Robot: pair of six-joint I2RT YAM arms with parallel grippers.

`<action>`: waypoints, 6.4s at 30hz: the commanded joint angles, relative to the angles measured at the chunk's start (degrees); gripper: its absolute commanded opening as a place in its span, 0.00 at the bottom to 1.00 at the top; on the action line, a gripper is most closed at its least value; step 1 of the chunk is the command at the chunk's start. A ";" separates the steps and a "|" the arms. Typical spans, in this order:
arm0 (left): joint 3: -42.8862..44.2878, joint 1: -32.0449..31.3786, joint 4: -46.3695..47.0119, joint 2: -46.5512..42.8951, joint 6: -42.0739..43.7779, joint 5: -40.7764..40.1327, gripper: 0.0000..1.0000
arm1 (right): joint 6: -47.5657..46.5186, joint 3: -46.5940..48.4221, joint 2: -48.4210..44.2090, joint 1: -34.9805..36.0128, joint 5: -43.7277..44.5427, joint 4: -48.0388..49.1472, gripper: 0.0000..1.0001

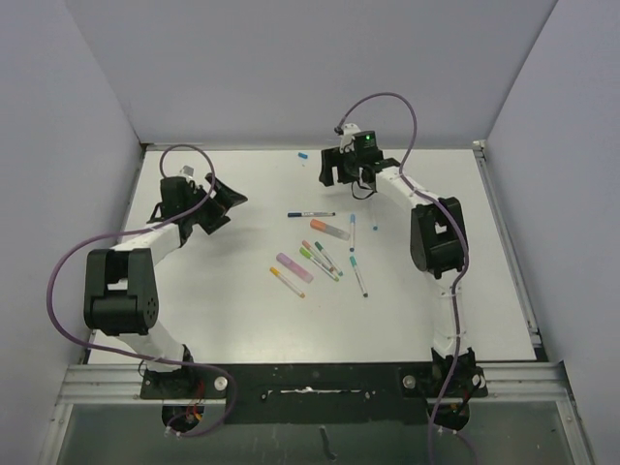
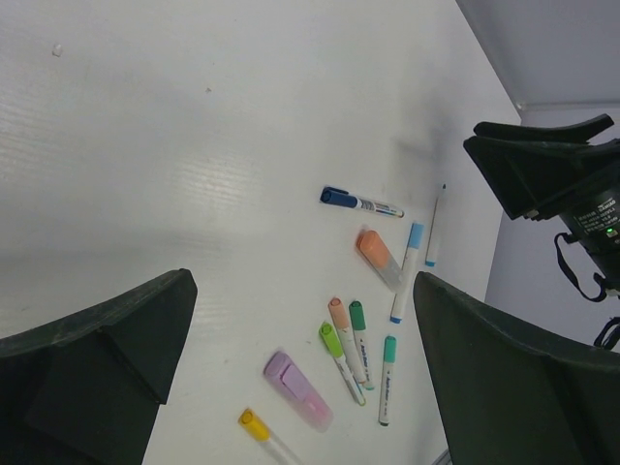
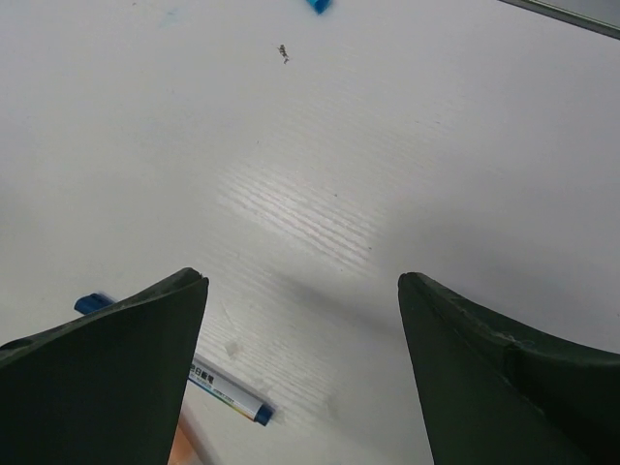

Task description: Open the pen caps

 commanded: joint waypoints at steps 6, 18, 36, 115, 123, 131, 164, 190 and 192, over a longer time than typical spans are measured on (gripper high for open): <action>0.15 0.30 4.23 -3.29 0.16 1.37 0.98 | 0.28 8.57 2.66 -0.06 -2.87 0.21 0.82; -0.20 0.30 5.92 -3.27 0.07 2.10 0.98 | 0.00 5.79 0.47 0.03 -1.41 -1.10 0.83; -12.71 1.12 53.35 0.67 -19.14 14.57 0.98 | 1.50 -34.63 -33.74 0.81 7.05 5.53 0.98; 0.36 -9.46 4.65 -4.08 6.23 -2.24 0.89 | 9.31 -36.99 -23.67 6.40 17.87 -5.59 0.59; -0.41 -9.46 5.15 -4.02 5.93 -2.24 0.89 | 8.40 -38.78 -26.13 6.87 18.64 -6.49 0.62; -0.59 -9.46 5.30 -4.19 5.80 -2.10 0.89 | 7.77 -39.11 -24.87 6.88 19.03 -6.68 0.62; 4.81 -16.25 -4.42 -4.32 9.28 -6.68 0.98 | 3.32 -41.47 -33.35 6.99 20.87 -0.94 0.03; 8.59 -24.17 6.70 3.80 -0.40 -4.23 0.83 | -5.57 -38.55 -34.25 19.07 2.44 7.80 0.00; 8.10 -24.22 7.51 3.74 -0.53 -3.82 0.76 | -5.31 -38.68 -34.38 19.27 2.55 8.34 0.00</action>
